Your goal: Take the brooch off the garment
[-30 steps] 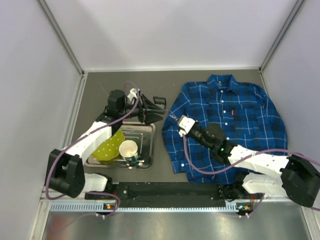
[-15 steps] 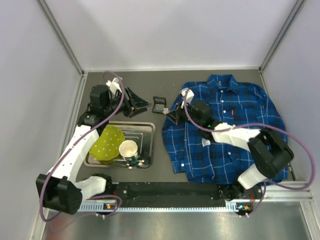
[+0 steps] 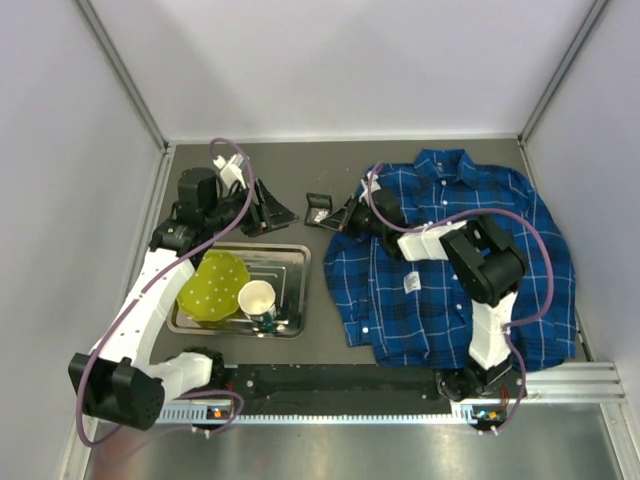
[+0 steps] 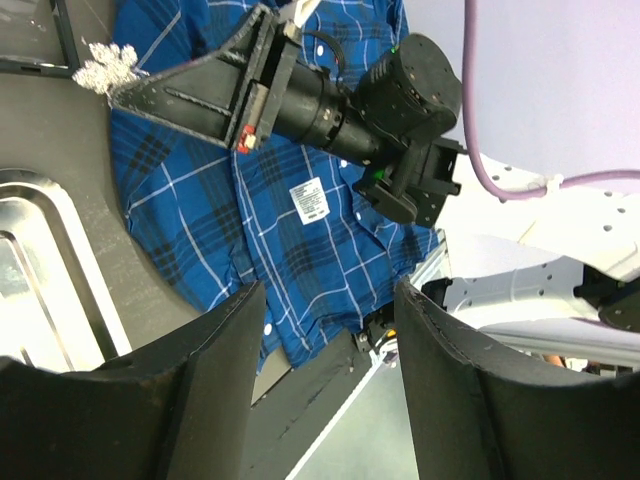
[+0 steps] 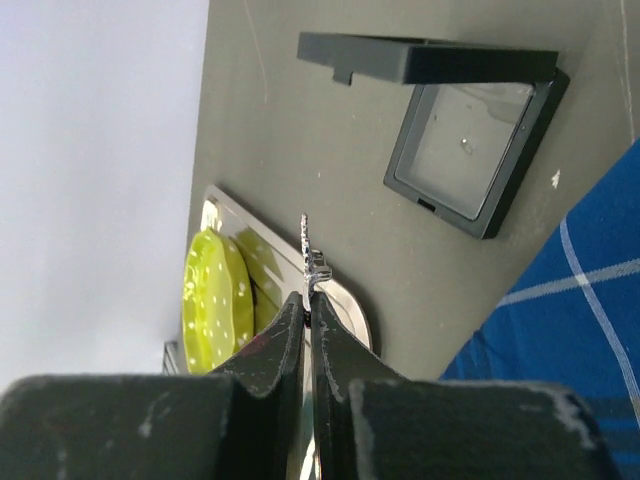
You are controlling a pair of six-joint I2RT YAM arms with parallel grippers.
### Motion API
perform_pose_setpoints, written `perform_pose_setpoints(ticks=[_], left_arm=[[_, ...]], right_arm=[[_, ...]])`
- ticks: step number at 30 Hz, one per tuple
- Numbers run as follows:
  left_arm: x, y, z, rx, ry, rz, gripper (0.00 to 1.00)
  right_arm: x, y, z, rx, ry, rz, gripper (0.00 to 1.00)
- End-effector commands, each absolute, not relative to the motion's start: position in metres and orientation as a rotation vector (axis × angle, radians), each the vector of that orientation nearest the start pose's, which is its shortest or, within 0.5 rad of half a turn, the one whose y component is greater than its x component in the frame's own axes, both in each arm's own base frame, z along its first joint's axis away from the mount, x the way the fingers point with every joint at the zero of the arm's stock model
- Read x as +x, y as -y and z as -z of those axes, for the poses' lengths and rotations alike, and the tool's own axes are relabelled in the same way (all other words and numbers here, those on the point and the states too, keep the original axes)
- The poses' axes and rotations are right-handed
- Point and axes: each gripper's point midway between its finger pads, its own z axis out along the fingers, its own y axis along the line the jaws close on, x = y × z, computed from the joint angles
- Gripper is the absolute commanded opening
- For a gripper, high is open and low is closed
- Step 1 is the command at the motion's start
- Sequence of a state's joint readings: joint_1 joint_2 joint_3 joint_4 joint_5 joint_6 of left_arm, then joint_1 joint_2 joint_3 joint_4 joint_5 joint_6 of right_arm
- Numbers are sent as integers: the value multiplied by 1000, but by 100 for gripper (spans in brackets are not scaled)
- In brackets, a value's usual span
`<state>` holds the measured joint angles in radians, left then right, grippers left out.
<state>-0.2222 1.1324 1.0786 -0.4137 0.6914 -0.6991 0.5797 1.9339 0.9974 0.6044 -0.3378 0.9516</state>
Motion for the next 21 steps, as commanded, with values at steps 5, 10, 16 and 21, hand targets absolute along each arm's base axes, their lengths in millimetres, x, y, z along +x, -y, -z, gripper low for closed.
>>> perform_pose_setpoints(ticks=[5,10,16,21], left_arm=[[264,202,-296,66,-2130,1302,59],[263,205,-296,80,-2129,1310,58],[262,208,-296,89,-2131,1314,58],[261,209,-296,98,-2130,1317,58]], right_arm=[[425,-370,-131,362,-1957,-1391,0],[434,-372,-123,423,-1965,-1383,0],[439,-374,-118,456,-1956,-1387,0],[439,-381,-110,459,-1980,-1392,0]])
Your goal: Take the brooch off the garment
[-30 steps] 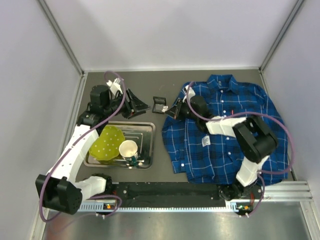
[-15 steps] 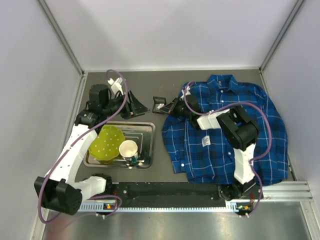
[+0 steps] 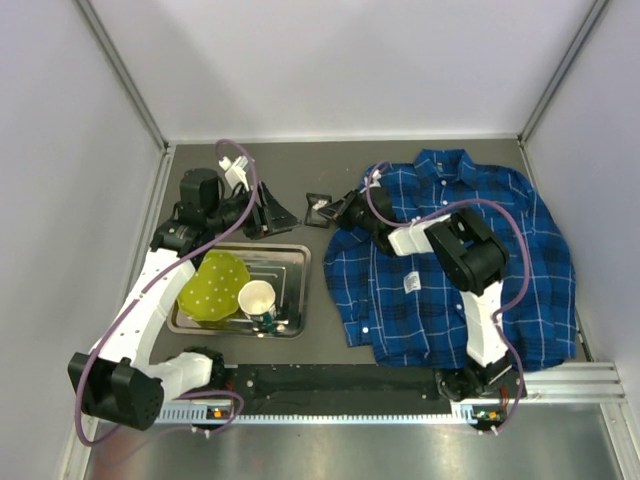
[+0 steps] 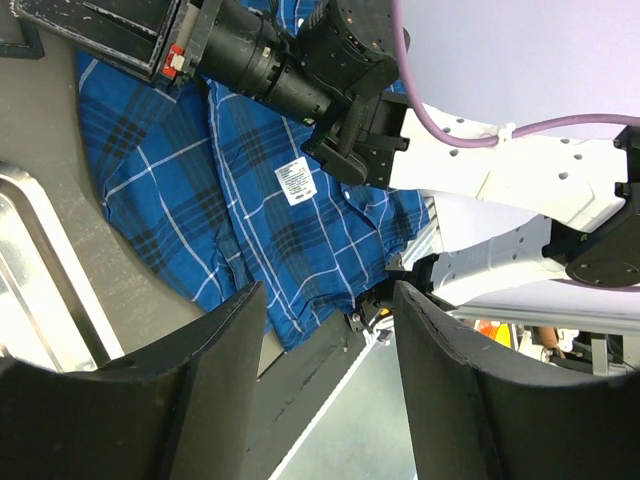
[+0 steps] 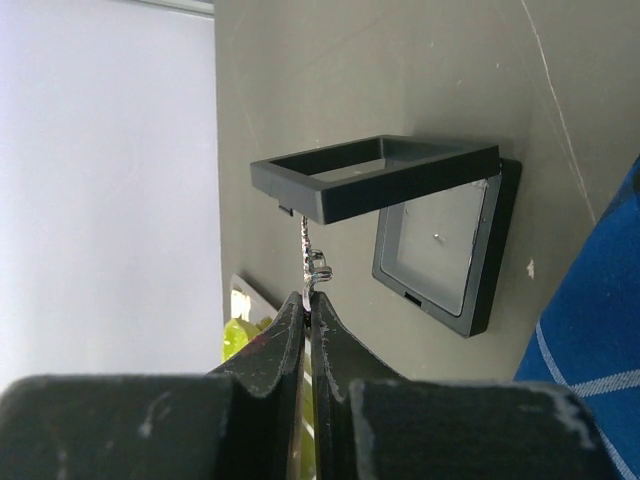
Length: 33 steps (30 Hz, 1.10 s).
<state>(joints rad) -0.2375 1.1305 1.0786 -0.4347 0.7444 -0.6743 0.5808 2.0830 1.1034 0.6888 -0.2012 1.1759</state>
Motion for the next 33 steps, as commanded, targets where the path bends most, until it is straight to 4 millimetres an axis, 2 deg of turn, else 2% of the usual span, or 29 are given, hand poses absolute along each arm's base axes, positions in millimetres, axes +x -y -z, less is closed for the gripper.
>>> perform_pose_setpoints(ticks=[1,33], left_arm=[[262,209,-297,102,-2128,1315,58],[259,211,-297,116,-2127,1321,58]], right_arm=[[439,-382,-108,459,-1983,-1395,0],[443,-392,-74,496,-2056,-1358,0]])
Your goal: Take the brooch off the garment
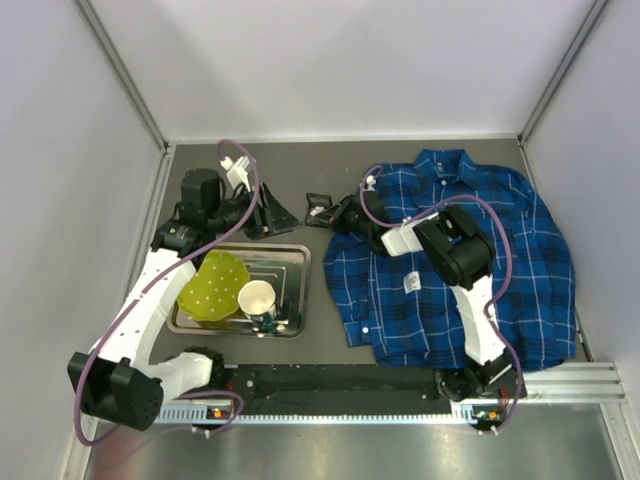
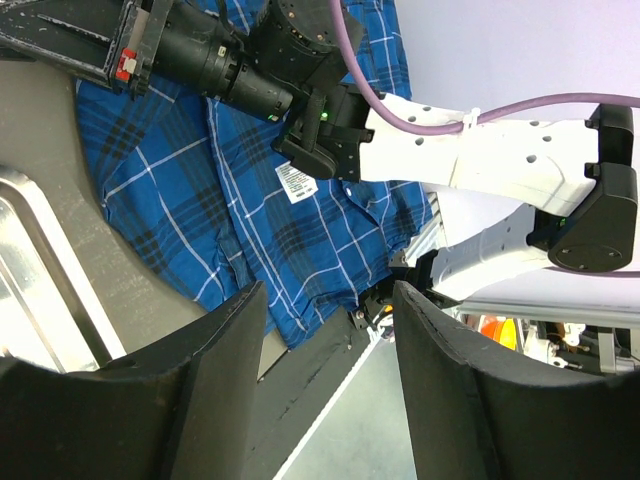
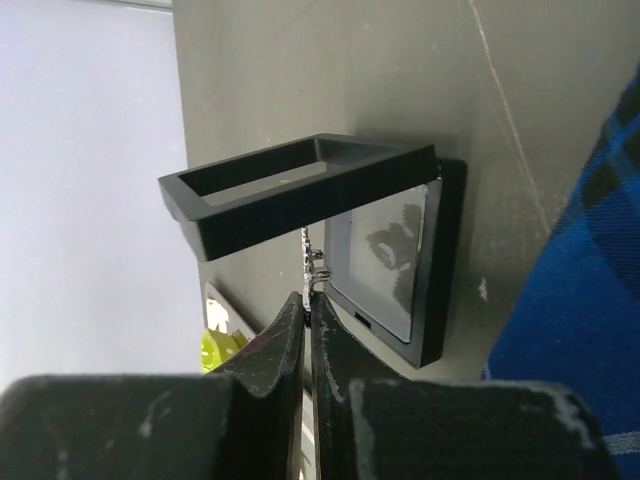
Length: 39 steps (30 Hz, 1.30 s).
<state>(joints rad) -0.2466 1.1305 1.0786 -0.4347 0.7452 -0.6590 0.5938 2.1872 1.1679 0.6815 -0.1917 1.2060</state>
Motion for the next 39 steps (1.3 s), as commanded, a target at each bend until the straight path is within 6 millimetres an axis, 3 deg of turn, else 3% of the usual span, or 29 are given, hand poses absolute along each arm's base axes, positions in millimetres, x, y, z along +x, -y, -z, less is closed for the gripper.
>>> perform_pose_setpoints(ticks=[1,27,39], left_arm=[[260,211,-297,118,-2126,1317,58],[258,213,-298,131,-2126,1324,58],[259,214,-298,132,-2125,1326,58]], right_arm=[[442,-393,-74,493,-2056,-1361,0],[446,-395,-67,505,-2073,-1344,8],[446,-395,-66,499,-2090,-1327,18]])
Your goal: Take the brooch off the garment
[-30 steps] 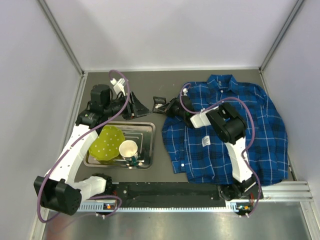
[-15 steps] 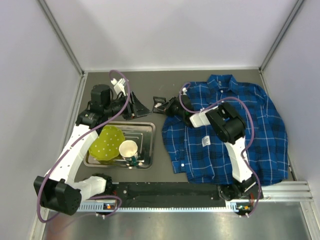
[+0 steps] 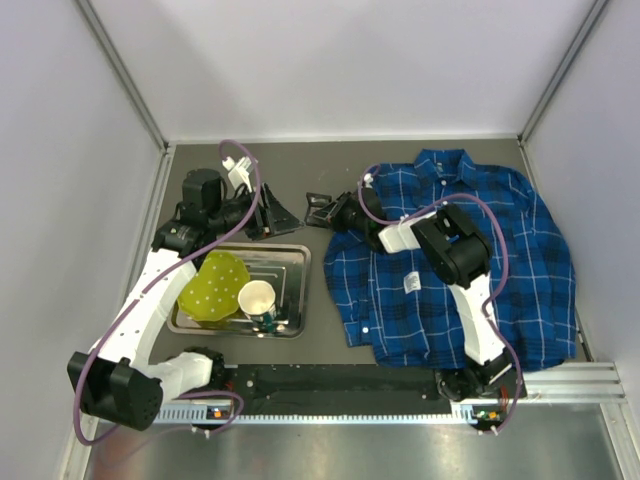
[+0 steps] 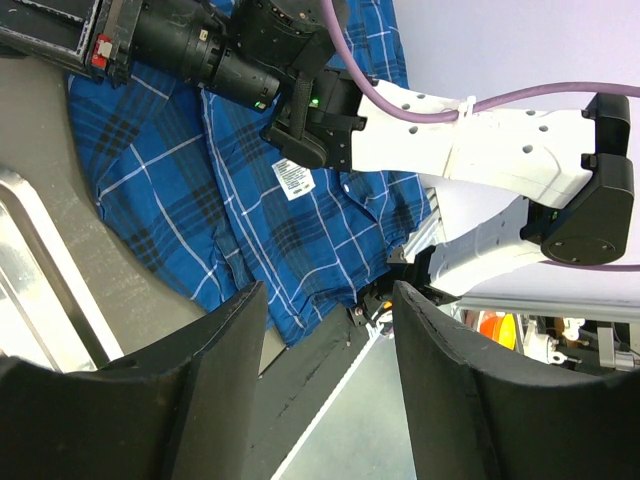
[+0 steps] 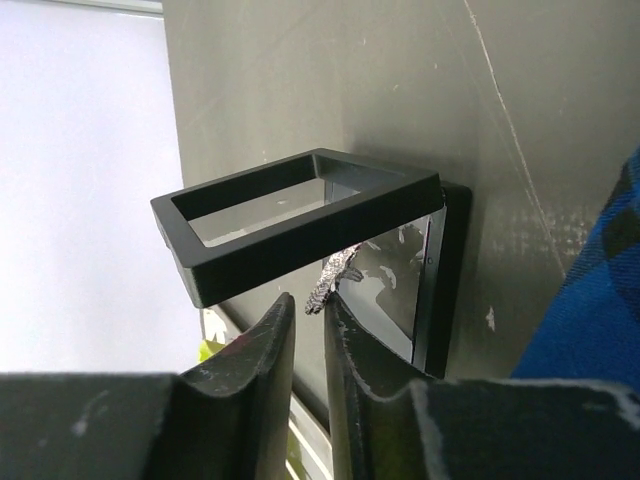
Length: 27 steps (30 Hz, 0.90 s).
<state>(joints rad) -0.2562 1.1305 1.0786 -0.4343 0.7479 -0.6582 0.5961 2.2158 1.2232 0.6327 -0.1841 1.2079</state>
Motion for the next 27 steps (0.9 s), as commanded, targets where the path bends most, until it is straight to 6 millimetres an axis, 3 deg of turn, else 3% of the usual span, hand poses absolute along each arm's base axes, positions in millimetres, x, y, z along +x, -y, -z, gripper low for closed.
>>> perform_pose_setpoints(ticks=[1,9,27], left_arm=[[258,214,-298,129,-2127,1327,58],[258,214,-299,127,-2125,1331,58],[256,213,-300,125,-2121,1336,58]], right_arm=[[445,-394,-67,499,-2089,-1320,21],[439,-389,-77,485,-2085,-1291,31],[418,-373,-88,466,-2142,-1200,38]])
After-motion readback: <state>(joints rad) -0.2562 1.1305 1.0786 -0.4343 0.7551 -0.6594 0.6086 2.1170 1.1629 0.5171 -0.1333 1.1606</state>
